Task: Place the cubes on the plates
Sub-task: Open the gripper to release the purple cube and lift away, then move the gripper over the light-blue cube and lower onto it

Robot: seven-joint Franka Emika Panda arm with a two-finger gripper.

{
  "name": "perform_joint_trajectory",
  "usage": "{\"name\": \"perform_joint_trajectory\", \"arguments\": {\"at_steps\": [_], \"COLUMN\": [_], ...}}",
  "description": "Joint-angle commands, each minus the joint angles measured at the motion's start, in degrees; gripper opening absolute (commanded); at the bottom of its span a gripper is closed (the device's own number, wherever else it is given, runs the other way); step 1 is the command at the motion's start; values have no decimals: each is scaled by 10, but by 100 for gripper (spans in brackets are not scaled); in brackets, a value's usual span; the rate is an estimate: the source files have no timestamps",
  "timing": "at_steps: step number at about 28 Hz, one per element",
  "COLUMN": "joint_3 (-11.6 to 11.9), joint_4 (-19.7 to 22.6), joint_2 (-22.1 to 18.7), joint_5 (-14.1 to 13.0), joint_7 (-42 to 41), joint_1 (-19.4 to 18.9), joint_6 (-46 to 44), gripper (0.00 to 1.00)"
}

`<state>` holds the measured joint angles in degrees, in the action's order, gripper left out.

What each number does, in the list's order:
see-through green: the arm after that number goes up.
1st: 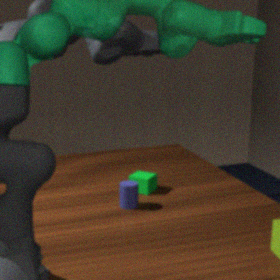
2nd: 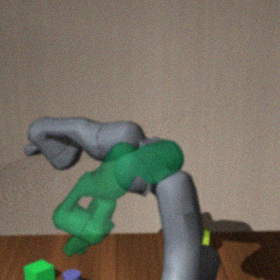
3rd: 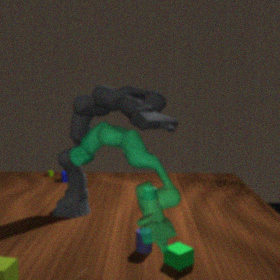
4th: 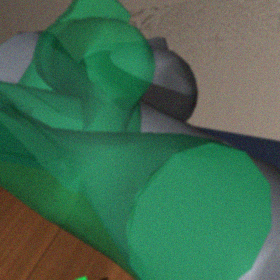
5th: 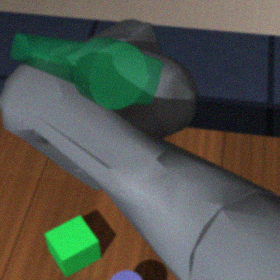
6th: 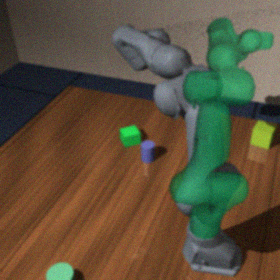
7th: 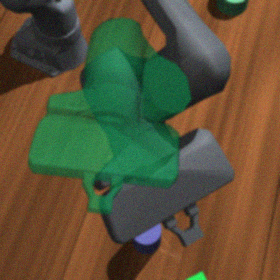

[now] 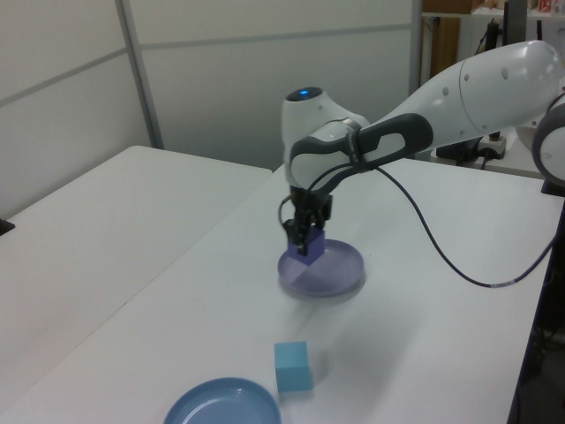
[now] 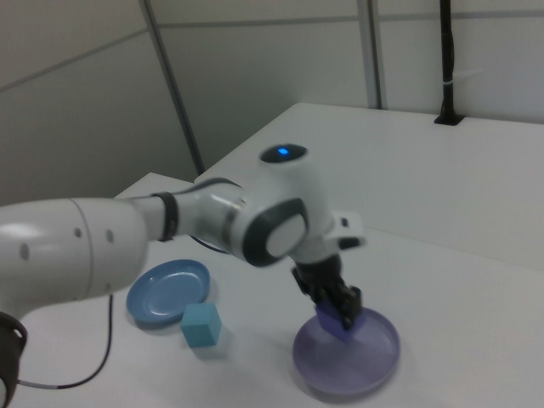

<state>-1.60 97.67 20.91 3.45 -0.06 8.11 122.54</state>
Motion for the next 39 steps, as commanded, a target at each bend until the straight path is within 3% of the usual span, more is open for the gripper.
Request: {"name": "perform_joint_trajectory", "arguments": {"at_steps": [1, 3, 4, 5, 18, 22, 35, 39], "joint_3": [0, 0, 0, 0, -14, -29, -29, -29], "joint_4": [1, 6, 8, 9, 17, 41, 86, 95], "joint_2": [24, 23, 20, 19, -38, -46, -65, -65], "joint_5": [0, 3, 4, 3, -5, -5, 15, 23], "joint_7": [-20, -20, -20, -20, -37, -71, -126, -154], "joint_1": [10, 10, 9, 9, -6, -46, -187, -202], "joint_6": [24, 24, 22, 19, -55, -60, -62, -62], "gripper": [21, 31, 81, 100, 100, 100, 100, 100]}}
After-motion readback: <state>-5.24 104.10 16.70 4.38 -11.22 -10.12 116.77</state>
